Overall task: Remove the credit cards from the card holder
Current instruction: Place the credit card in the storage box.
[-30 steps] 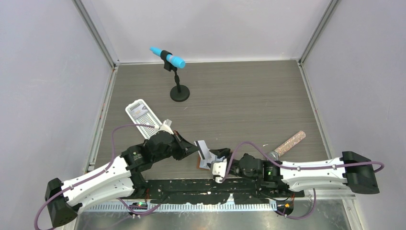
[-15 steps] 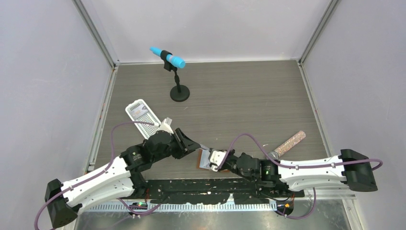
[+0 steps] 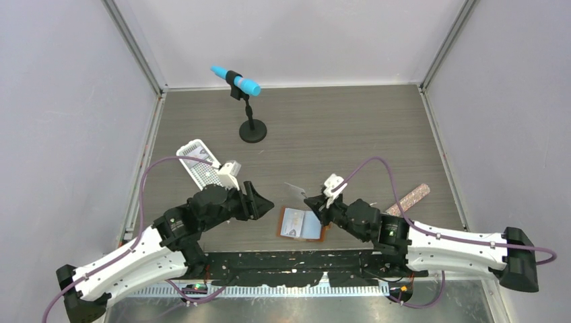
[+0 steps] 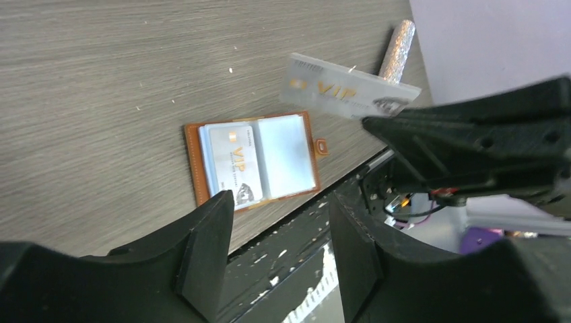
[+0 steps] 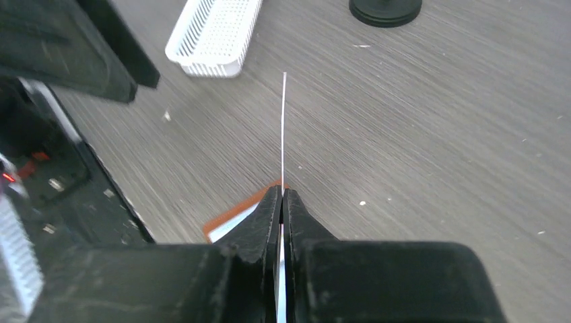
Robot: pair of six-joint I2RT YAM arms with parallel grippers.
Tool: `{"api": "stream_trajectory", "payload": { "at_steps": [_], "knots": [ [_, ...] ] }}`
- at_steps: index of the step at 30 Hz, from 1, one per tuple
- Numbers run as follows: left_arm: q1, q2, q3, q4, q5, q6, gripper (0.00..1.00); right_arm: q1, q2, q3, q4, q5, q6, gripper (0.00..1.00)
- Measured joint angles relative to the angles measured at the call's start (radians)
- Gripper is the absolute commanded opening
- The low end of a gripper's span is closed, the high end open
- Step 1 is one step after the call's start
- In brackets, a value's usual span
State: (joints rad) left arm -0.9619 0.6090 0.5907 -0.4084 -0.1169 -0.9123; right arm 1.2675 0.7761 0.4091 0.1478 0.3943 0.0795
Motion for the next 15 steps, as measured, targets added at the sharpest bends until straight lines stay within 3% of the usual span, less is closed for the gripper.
{"api": "stream_trajectory", "payload": {
  "at_steps": [5,15],
  "knots": [
    [0.002,-0.021,0.0,0.015,0.047,0.058,0.61,-0.037,-0.109,-0.024,0.024,-0.012,0.235,0.05],
    [0.022,-0.029,-0.051,0.226,0.103,-0.005,0.62,-0.041,-0.27,-0.181,0.227,-0.002,0.567,0.05]
  ]
}}
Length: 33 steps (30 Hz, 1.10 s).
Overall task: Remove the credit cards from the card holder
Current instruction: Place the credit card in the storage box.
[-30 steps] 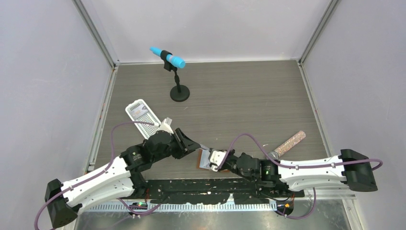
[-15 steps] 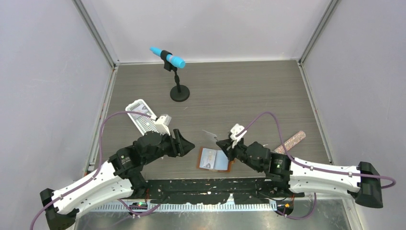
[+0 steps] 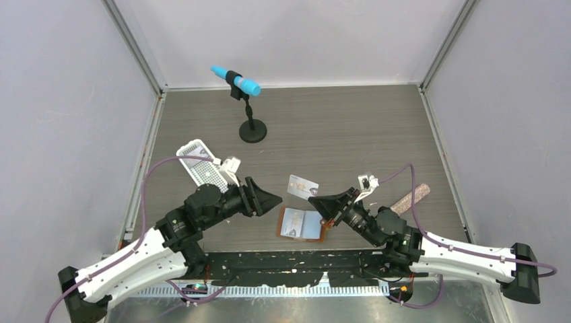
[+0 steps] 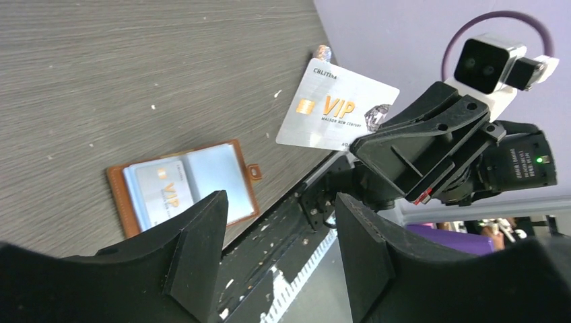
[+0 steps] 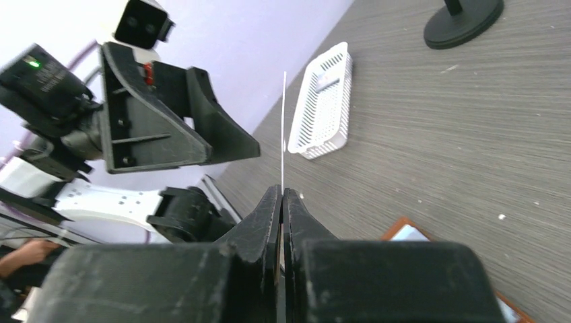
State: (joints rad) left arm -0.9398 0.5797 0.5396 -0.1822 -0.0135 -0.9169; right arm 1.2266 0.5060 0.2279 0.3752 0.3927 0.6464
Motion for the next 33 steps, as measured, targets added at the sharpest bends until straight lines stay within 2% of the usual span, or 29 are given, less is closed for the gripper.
{"api": "stream_trajectory", "payload": {
  "at_steps": [7,13,20,27,29,33],
  "knots": [
    [0.025,0.047,-0.002,0.072,0.069,-0.023,0.59,0.0,-0.069,-0.002,0.011,-0.034,0.025,0.05],
    [0.041,0.062,-0.001,0.115,0.157,-0.02,0.59,-0.014,-0.107,0.018,-0.046,-0.112,0.021,0.05],
    [0.044,0.107,0.036,0.166,0.265,-0.014,0.57,-0.025,-0.095,0.083,-0.107,-0.238,0.018,0.05],
    [0.045,0.104,0.036,0.204,0.311,-0.025,0.54,-0.027,-0.092,0.103,-0.139,-0.308,0.019,0.05],
    [0.045,0.096,0.036,0.212,0.319,-0.029,0.49,-0.027,-0.092,0.105,-0.149,-0.321,0.019,0.05],
    [0.046,0.074,0.036,0.229,0.333,-0.043,0.29,-0.029,-0.091,0.105,-0.168,-0.335,0.019,0.05]
  ]
}}
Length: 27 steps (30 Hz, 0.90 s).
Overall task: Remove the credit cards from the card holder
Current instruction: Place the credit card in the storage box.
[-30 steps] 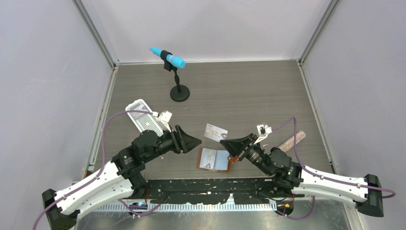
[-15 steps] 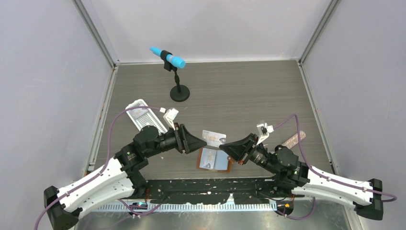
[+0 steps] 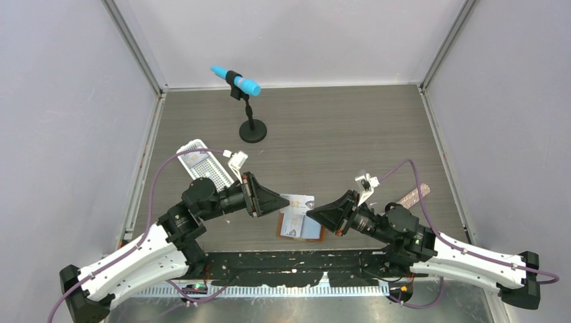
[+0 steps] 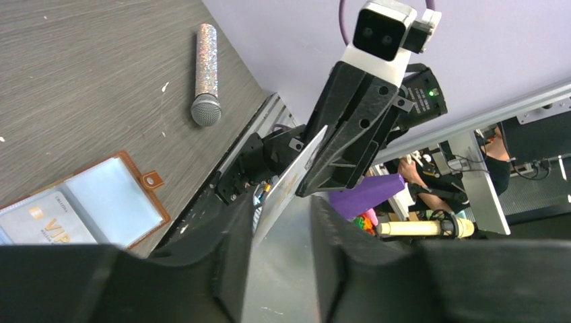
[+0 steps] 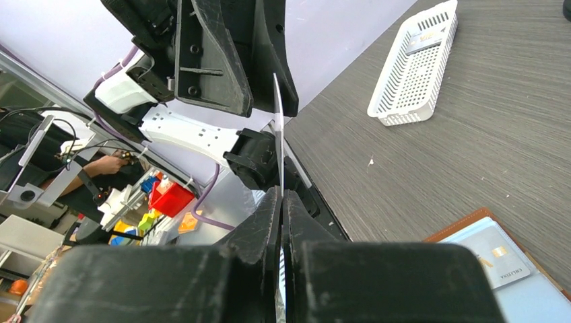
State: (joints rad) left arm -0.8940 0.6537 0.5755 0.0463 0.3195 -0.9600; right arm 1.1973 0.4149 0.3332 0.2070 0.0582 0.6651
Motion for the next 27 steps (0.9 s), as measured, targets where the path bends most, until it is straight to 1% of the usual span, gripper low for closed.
{"api": "stream_trajectory", "payload": {
  "at_steps": [3,5,6,8,9,10,11,12,13,14,15,16,17,18,21,22,24,27],
  "knots": [
    [0.001,-0.007,0.0,0.01,0.014,-0.005,0.1,0.0,0.0,0.0,-0.002,-0.001,0.0,0.05],
    [0.004,-0.007,-0.002,0.011,0.023,-0.007,0.0,-0.002,-0.002,0.0,0.001,0.0,0.001,0.06],
    [0.005,-0.007,-0.005,0.016,0.026,-0.008,0.0,-0.002,-0.003,0.0,0.0,0.0,0.003,0.07],
    [0.006,-0.009,-0.01,0.024,0.033,-0.009,0.0,-0.002,-0.003,0.0,-0.005,0.0,0.006,0.13],
    [0.006,-0.011,-0.013,0.024,0.033,-0.009,0.0,-0.002,-0.003,0.0,-0.006,0.001,0.009,0.21],
    [0.006,-0.012,-0.015,0.025,0.033,-0.009,0.0,-0.002,-0.003,0.0,-0.006,0.002,0.012,0.31],
    [0.009,-0.014,-0.019,0.025,0.033,-0.01,0.0,-0.002,-0.003,0.0,-0.008,0.005,0.015,0.38],
    [0.012,-0.015,-0.021,0.024,0.033,-0.013,0.0,-0.002,-0.003,0.0,-0.013,0.014,0.013,0.5],
    [0.017,-0.016,-0.023,0.024,0.033,-0.014,0.0,-0.002,-0.003,0.0,-0.019,0.021,0.017,0.56],
    [0.023,-0.017,-0.023,0.022,0.033,-0.015,0.0,-0.002,-0.003,0.0,-0.026,0.029,0.017,0.66],
    [0.032,-0.017,-0.024,0.018,0.034,-0.017,0.0,-0.002,-0.005,0.0,-0.035,0.038,0.014,0.7],
    [0.044,-0.017,-0.024,0.012,0.035,-0.017,0.0,-0.002,-0.009,0.0,-0.046,0.048,0.015,0.77],
    [0.06,-0.017,-0.024,0.002,0.036,-0.016,0.0,-0.002,-0.013,0.0,-0.06,0.057,0.011,0.81],
    [0.079,-0.017,-0.024,-0.013,0.036,-0.01,0.0,-0.002,-0.016,0.0,-0.07,0.065,0.009,0.86],
    [0.152,-0.017,-0.019,-0.077,0.039,0.006,0.0,-0.002,-0.018,0.0,-0.093,0.086,0.0,0.92],
    [0.179,-0.017,-0.016,-0.1,0.038,0.012,0.0,-0.002,-0.018,0.0,-0.101,0.09,0.001,0.96],
    [0.267,-0.016,0.0,-0.166,0.04,0.035,0.0,-0.002,-0.018,0.0,-0.124,0.106,0.002,0.99],
    [0.402,-0.013,0.033,-0.251,0.044,0.074,0.0,-0.002,-0.013,0.002,-0.156,0.134,0.011,0.96]
  ]
}}
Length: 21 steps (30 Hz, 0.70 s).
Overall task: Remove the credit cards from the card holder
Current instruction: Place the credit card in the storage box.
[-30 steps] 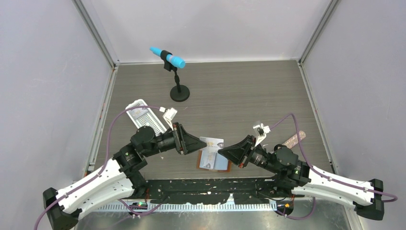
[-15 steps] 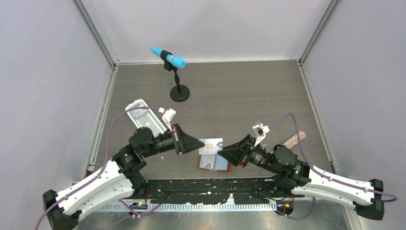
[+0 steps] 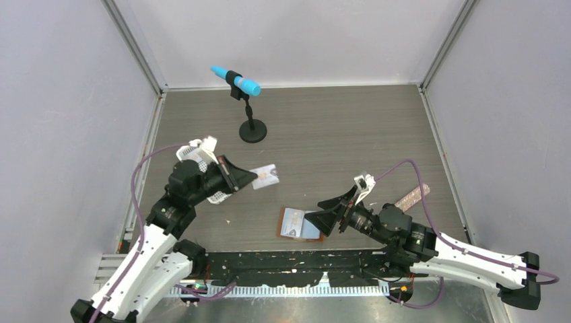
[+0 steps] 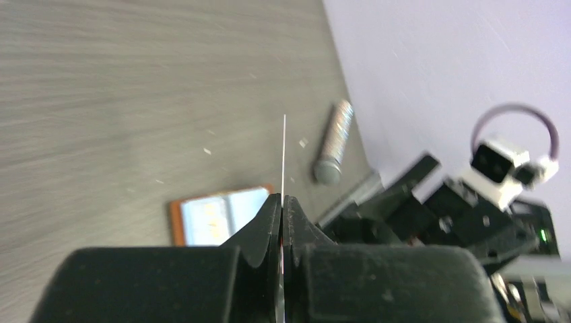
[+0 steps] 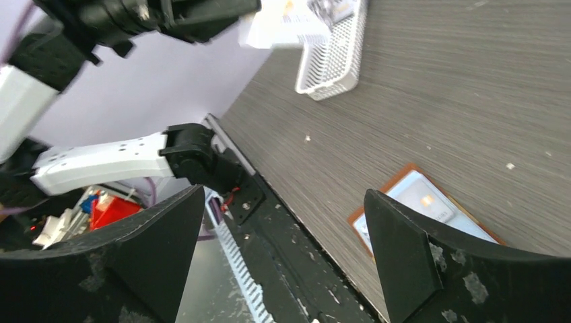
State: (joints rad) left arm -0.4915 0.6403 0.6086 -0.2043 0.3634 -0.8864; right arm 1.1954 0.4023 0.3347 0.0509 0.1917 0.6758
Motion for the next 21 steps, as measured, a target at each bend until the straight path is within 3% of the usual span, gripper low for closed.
{"api": "stream_trajectory", "payload": {
  "at_steps": [7,14,21],
  "knots": [
    [0.354,0.087,0.123,-0.199,-0.005,0.118,0.0,0.0,0.061,0.044,-0.174,0.11,0.054,0.95],
    [0.655,0.315,0.23,-0.315,-0.023,0.259,0.0,0.0,0.06,0.049,-0.234,0.148,0.068,0.96],
    [0.814,0.619,0.41,-0.39,-0.021,0.364,0.0,0.0,0.031,0.049,-0.274,0.159,0.05,0.95]
  ]
}}
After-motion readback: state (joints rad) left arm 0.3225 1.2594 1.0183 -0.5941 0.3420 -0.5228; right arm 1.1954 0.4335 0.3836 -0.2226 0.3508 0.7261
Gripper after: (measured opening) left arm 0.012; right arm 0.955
